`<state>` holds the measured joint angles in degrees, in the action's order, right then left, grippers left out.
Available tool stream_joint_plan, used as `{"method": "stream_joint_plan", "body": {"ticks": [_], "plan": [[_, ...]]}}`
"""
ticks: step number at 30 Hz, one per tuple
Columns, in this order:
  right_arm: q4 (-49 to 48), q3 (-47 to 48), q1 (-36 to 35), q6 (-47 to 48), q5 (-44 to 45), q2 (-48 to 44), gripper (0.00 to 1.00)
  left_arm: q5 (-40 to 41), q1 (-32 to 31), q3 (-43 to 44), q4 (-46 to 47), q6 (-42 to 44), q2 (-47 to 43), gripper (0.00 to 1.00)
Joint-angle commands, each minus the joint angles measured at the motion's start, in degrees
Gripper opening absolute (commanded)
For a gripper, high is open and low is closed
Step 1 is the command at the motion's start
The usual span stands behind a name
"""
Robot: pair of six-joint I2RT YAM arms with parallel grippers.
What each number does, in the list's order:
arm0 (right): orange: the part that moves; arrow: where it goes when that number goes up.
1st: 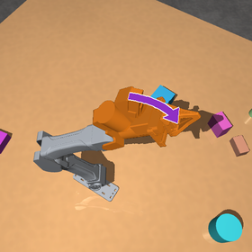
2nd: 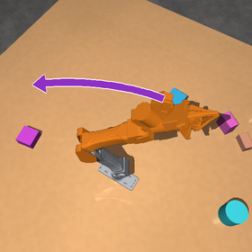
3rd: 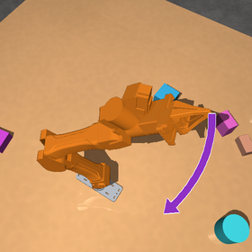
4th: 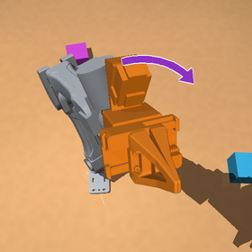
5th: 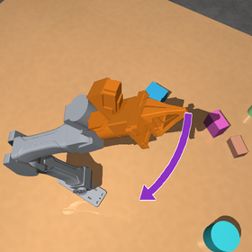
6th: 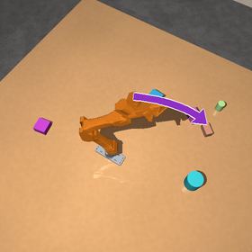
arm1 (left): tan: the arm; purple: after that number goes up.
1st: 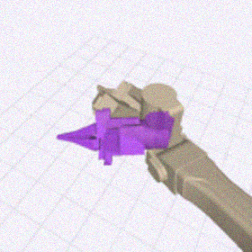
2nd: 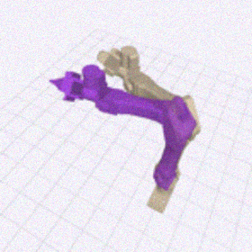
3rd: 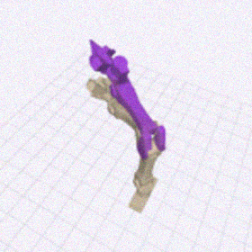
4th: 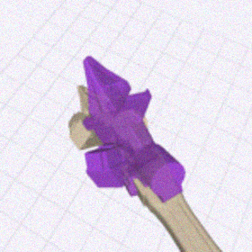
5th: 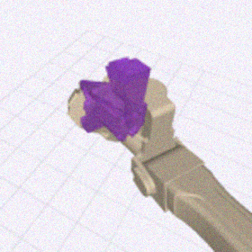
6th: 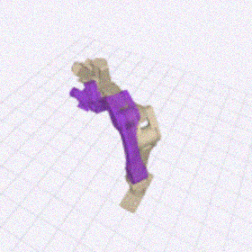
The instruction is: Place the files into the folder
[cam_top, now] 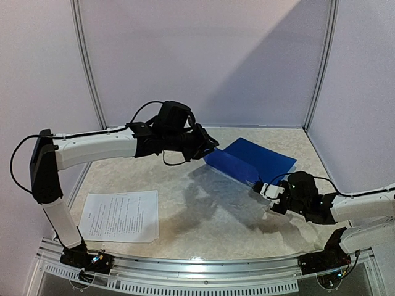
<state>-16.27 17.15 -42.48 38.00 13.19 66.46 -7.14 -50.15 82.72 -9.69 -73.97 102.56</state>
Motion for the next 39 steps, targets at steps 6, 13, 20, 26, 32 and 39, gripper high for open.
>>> {"method": "stream_joint_plan", "body": {"ticks": [6, 13, 20, 26, 32, 39], "plan": [[9.4, 4.3, -0.7, -2.2, -6.2, -2.1, 0.22, -2.9, -0.3, -9.5, 3.7, 1.0, -2.5, 0.00], [30.8, 14.9, -0.6, -9.6, -23.3, -2.9, 0.80, -2.5, 0.0, -10.8, -2.9, 11.0, -4.6, 0.00], [50.1, 27.3, 0.5, -10.1, -45.7, 0.2, 0.89, -1.7, 0.0, -10.6, -12.8, 24.2, -4.9, 0.00], [55.2, 31.5, 4.0, -7.5, -52.1, 2.0, 0.93, -0.8, -0.1, -11.1, -16.5, 31.1, -6.8, 0.00], [50.4, 35.8, 16.5, -11.9, -53.1, 7.1, 0.78, 2.0, 0.5, -11.5, -22.6, 36.4, -10.0, 0.00], [46.7, 34.5, 20.8, -10.0, -50.3, 18.9, 0.71, 5.4, 2.9, -10.3, -31.6, 45.0, -8.8, 0.00]]}}
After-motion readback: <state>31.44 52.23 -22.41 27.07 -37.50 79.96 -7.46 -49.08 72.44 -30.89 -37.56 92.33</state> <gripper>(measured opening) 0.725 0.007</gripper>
